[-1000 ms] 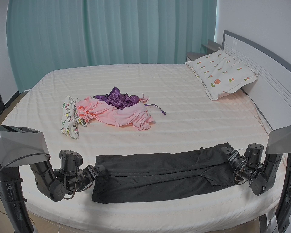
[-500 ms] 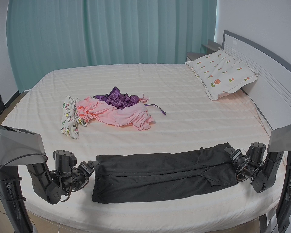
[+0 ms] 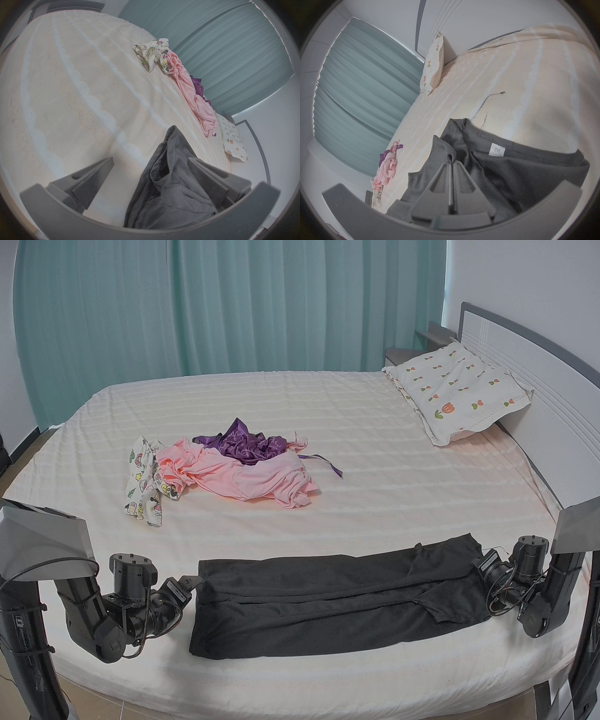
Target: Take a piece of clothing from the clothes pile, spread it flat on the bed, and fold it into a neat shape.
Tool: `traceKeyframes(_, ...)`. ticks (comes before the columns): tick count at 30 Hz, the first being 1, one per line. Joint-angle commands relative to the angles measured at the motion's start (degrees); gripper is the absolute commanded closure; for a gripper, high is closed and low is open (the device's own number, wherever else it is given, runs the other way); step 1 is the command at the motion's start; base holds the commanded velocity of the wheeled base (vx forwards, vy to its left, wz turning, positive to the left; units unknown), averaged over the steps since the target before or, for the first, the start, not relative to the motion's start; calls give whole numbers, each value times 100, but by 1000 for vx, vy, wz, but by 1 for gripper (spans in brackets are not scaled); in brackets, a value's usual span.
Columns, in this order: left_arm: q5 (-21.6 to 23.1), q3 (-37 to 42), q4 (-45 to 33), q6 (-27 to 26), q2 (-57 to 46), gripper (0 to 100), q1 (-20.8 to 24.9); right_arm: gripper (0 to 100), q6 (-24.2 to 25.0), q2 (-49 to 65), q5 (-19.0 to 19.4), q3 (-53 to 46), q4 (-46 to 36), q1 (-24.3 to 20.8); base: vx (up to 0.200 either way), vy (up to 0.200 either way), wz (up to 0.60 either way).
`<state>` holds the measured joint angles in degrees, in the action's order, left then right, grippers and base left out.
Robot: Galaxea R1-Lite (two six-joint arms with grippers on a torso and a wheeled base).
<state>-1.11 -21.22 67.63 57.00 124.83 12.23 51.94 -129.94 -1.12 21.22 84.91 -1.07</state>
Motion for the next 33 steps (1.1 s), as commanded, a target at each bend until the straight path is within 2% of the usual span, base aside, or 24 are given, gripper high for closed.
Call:
traceKeyframes(1, -3, 31, -5, 4, 24, 0, 8, 100, 0, 21, -2, -22, 8, 28, 0, 0, 0)
traceKeyframes(5, -3, 39, -5, 4, 15, 0, -1, 100, -18, 30, -11, -83, -1, 28, 0, 0, 0)
traceKeyframes(6, -3, 39, -5, 13, 15, 0, -1, 0, -18, 30, -20, -92, -1, 28, 0, 0, 0)
traceKeyframes(10, -3, 48, -5, 13, 6, 0, -1, 0, -26, 39, -20, -189, 79, 28, 0, 0, 0)
traceKeyframes(15, -3, 39, 4, 13, -11, 0, -19, 0, -70, 601, -28, -171, -9, 72, 0, 0, 0)
traceKeyframes(20, -3, 39, 4, 13, -38, 0, -19, 0, -70, 971, -20, -75, -62, -156, 0, 0, 0)
traceKeyframes(22, -3, 48, 4, 21, -29, 0, -19, 0, -62, 1041, -20, 84, -141, -394, 0, 0, 0)
traceKeyframes(28, 58, 92, 48, 267, -20, 0, -10, 0, -18, 575, -28, 514, -176, -921, 0, 0, 0)
traceKeyframes(33, 401, 321, 365, 276, -38, 0, -27, 0, -9, -58, -20, 1068, -185, -947, 0, 0, 0)
